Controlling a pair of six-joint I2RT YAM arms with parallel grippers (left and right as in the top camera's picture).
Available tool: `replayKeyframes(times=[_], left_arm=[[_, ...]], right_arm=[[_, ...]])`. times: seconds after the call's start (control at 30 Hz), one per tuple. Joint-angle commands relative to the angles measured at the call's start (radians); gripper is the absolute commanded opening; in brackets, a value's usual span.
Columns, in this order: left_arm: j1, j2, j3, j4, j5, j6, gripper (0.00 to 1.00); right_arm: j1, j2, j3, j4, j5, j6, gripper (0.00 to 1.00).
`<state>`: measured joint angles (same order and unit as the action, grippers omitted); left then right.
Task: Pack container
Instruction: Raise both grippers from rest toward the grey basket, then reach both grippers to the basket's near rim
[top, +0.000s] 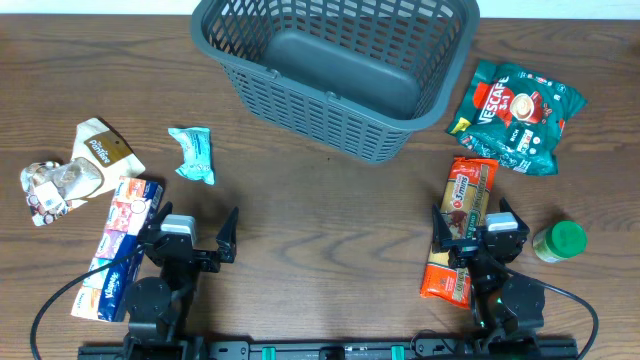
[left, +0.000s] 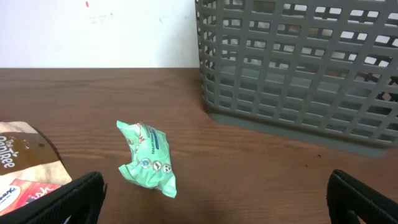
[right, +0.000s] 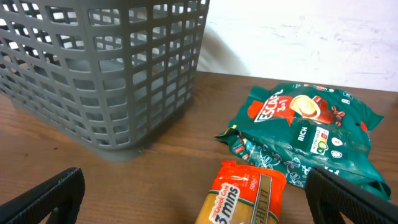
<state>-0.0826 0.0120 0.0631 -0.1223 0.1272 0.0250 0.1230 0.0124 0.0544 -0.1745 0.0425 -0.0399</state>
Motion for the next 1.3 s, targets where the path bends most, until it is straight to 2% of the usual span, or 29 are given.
replayKeyframes(times=[0.0, 0.6, 0.73, 0.83, 0.97, 1.1, 1.27], left_arm=[[-0.004, -0.008, -0.027, -0.005, -0.007, -0.012, 0.99], [-0.003, -0.008, -0.027, 0.009, -0.005, -0.018, 0.99], [-0.003, -0.008, -0.024, 0.081, -0.003, -0.138, 0.98], [-0.003, 0.014, 0.017, 0.094, -0.003, -0.146, 0.99], [-0.003, 0.150, 0.167, 0.077, -0.003, -0.125, 0.98], [-0.003, 0.410, 0.431, 0.031, -0.004, -0.064, 0.99], [-0.003, 0.735, 0.857, -0.203, -0.004, -0.052, 0.99]], right_arm=[[0.003, -0.007, -0.004, -0.001, 0.006, 0.010, 0.99], [0.003, -0.007, -0.004, -0.001, -0.010, 0.016, 0.99], [0.002, -0.005, -0.004, -0.001, -0.018, 0.212, 0.99], [0.002, 0.012, -0.001, 0.001, -0.059, 0.286, 0.99], [0.002, 0.077, 0.071, 0.006, -0.080, 0.309, 0.99], [-0.005, 0.237, 0.251, -0.024, -0.081, 0.304, 0.99], [-0.018, 0.545, 0.635, -0.264, -0.081, 0.259, 0.99]])
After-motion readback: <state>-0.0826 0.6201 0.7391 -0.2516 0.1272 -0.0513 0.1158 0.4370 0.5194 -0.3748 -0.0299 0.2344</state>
